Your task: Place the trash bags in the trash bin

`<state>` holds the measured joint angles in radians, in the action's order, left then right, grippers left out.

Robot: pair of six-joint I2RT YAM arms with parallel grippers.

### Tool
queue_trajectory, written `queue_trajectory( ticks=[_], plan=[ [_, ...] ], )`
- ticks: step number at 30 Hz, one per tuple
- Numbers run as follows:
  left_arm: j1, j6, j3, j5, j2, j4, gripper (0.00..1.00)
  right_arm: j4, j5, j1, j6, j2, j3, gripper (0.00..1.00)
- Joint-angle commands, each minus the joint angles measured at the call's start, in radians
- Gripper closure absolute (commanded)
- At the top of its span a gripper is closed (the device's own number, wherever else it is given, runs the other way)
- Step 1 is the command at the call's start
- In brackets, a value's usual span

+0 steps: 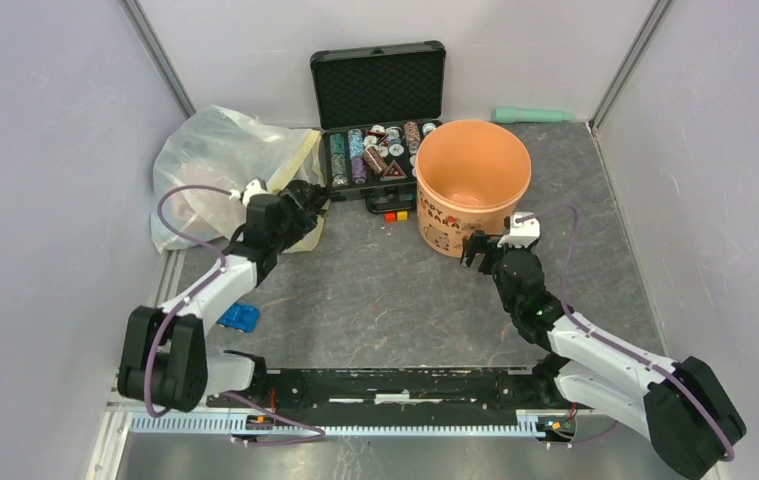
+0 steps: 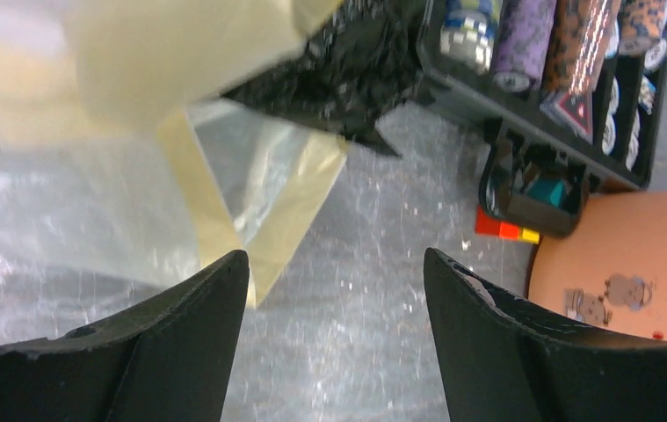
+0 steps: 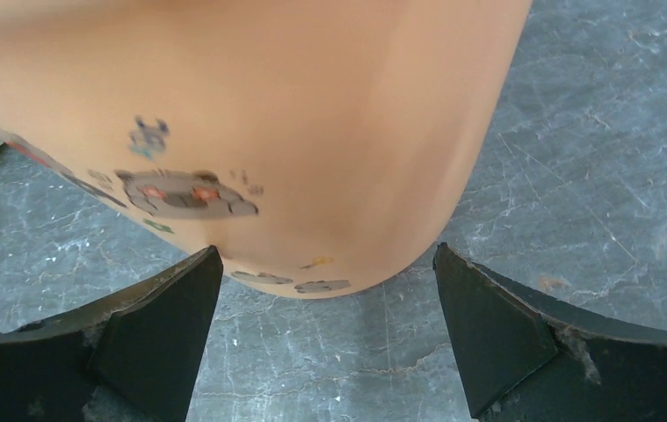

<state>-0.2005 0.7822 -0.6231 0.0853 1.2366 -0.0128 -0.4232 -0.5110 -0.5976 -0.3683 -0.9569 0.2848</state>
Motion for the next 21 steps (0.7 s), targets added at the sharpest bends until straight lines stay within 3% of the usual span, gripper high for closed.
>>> queue_trajectory(
  ticks=[1, 8, 14, 17, 21],
  plan=[
    [-0.011, -0.126, -0.103, 0.169, 0.077, -0.076, 0.22, 0.021, 0.056, 0.009, 0.075, 0.097, 0.011, 0.02],
    [-0.024, -0.195, -0.188, 0.179, 0.218, -0.096, 0.30, 0.214, 0.099, 0.008, 0.103, 0.343, -0.019, 0.02],
    [-0.073, -0.271, -0.258, 0.172, 0.319, -0.113, 0.21, 0.307, 0.151, 0.008, 0.133, 0.493, -0.044, 0.02],
    [-0.074, -0.279, -0.305, 0.189, 0.382, -0.101, 0.21, 0.353, 0.166, 0.008, 0.142, 0.540, -0.046, 0.02],
    [-0.074, -0.293, -0.383, 0.220, 0.477, -0.063, 0.33, 0.388, 0.188, 0.009, 0.146, 0.604, -0.055, 0.02]
  ],
)
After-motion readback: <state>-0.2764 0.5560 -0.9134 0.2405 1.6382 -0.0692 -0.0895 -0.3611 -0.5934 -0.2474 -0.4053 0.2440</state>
